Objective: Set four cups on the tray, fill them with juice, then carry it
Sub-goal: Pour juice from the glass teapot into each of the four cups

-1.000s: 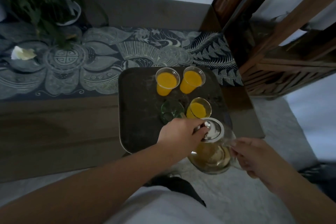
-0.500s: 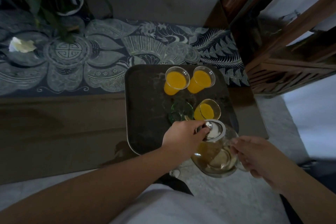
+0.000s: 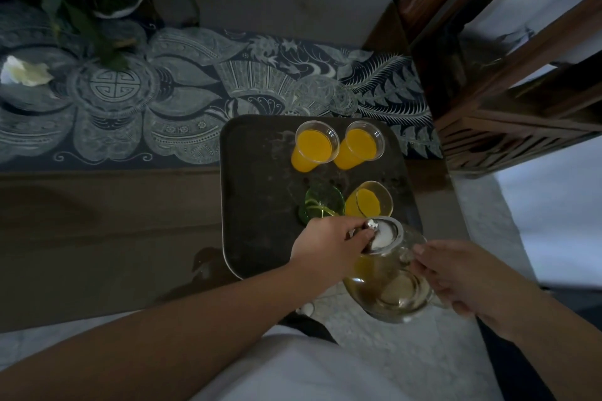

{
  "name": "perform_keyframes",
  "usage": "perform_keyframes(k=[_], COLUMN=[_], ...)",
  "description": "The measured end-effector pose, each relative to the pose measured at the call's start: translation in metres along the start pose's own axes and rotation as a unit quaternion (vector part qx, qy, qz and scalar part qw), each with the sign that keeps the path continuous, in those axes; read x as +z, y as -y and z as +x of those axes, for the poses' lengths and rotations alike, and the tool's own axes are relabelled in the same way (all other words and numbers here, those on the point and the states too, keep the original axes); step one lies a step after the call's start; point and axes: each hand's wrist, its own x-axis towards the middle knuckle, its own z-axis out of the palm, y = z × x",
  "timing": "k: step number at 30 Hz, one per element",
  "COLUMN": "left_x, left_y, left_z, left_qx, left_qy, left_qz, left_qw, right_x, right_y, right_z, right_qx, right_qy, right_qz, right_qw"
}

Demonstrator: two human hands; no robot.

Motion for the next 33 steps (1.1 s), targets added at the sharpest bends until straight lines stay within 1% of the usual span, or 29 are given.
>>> perform_keyframes(k=[10,33], left_x=[-0.003,0.0], left_y=[-0.001,-0.004], left_z=[0.002,-0.001], left_qx=[-0.008,-0.015], left_qy=[-0.001,-0.01], left_qz=[-0.026,-0.068], left_qw=[1.0,0.998], right_x=[-0.004,-0.01], right_y=[0.014,0.029], right_z=[-0.002,-0.012], right_qx=[0.006,0.014], right_qy=[0.023,0.029], right_qz=[-0.03,-0.073], right_qw=[0.999,0.997])
